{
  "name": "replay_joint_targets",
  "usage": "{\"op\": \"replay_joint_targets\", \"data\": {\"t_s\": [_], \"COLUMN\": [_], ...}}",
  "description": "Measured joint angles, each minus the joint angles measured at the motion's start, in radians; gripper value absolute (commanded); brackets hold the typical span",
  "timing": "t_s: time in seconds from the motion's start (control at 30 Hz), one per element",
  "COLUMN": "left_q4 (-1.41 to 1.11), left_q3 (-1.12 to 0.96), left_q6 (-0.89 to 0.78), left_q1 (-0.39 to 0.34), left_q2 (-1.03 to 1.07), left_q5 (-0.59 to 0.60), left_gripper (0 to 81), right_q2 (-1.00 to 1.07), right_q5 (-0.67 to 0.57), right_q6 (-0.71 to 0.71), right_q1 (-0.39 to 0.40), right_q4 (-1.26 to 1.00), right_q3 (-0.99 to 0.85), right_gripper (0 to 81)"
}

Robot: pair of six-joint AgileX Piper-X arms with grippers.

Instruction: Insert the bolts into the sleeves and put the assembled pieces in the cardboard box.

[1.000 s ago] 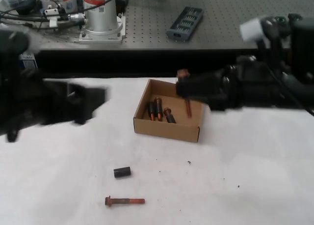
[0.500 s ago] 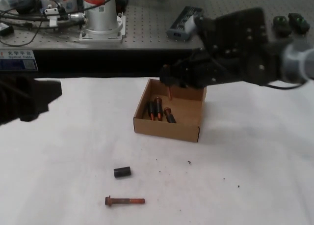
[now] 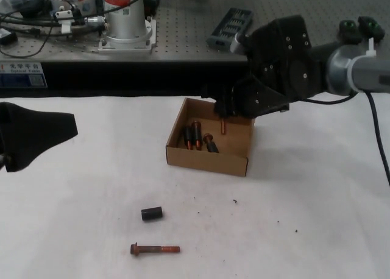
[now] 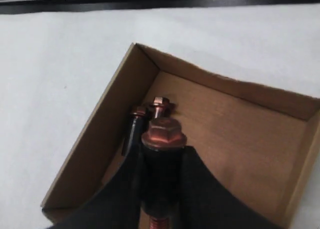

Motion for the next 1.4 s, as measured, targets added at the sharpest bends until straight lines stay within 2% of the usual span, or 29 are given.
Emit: {"op": "replay_joint_targets", "data": {"t_s": [0.03, 0.07, 0.23, 0.37, 0.43, 0.47, 0.5, 0.6, 0.73, 0.8, 0.87, 0.9, 1.0, 1.3, 1.4], "left_q4": [0.000, 0.006, 0.009, 0.011, 0.011, 0.011, 0.011, 0.011, 0.011, 0.011, 0.011, 0.011, 0.011, 0.032, 0.053], "left_q3": [0.000, 0.000, 0.000, 0.000, 0.000, 0.000, 0.000, 0.000, 0.000, 0.000, 0.000, 0.000, 0.000, 0.000, 0.000], "left_q6": [0.000, -0.007, -0.028, -0.032, -0.034, -0.037, -0.039, -0.043, -0.051, -0.051, -0.054, -0.054, -0.054, 0.016, 0.053], "left_q1": [0.000, 0.000, 0.000, 0.000, 0.000, 0.000, 0.000, 0.000, 0.000, 0.000, 0.000, 0.000, 0.000, 0.037, 0.069], "left_q2": [0.000, 0.000, 0.000, 0.000, 0.000, 0.000, 0.000, 0.017, 0.025, 0.025, 0.025, 0.025, 0.025, 0.008, -0.025], "left_q5": [0.000, 0.000, 0.000, 0.000, 0.000, -0.008, -0.019, -0.104, -0.234, -0.264, -0.287, -0.304, -0.329, -0.426, -0.445], "left_gripper": [45.2, 45.2, 45.2, 45.2, 45.2, 45.2, 45.2, 45.0, 40.6, 37.0, 34.7, 34.4, 34.5, 34.5, 34.5], "right_q2": [0.000, 0.000, 0.000, -0.009, -0.030, -0.060, -0.064, -0.111, -0.133, -0.125, -0.122, -0.107, -0.075, 0.000, 0.000], "right_q5": [-0.006, -0.014, -0.069, -0.147, -0.186, -0.193, -0.193, -0.179, -0.168, -0.163, -0.163, -0.160, -0.148, -0.037, -0.003], "right_q6": [0.002, 0.002, 0.005, -0.018, -0.131, -0.265, -0.278, -0.448, -0.508, -0.521, -0.533, -0.547, -0.610, -0.690, -0.715], "right_q1": [0.000, 0.000, 0.000, 0.000, 0.000, 0.007, 0.007, 0.025, 0.086, 0.152, 0.178, 0.230, 0.307, 0.418, 0.430], "right_q4": [0.007, 0.011, 0.015, 0.046, 0.095, 0.195, 0.195, 0.353, 0.423, 0.435, 0.438, 0.439, 0.440, 0.457, 0.457], "right_q3": [0.000, 0.000, 0.000, 0.000, 0.000, 0.000, 0.000, 0.001, 0.013, 0.017, 0.019, 0.018, 0.020, 0.022, 0.022], "right_gripper": [38.9, 42.8, 37.7, 37.6, 37.6, 37.6, 37.6, 37.6, 37.6, 37.6, 37.6, 37.6, 37.6, 37.5, 32.8]}}
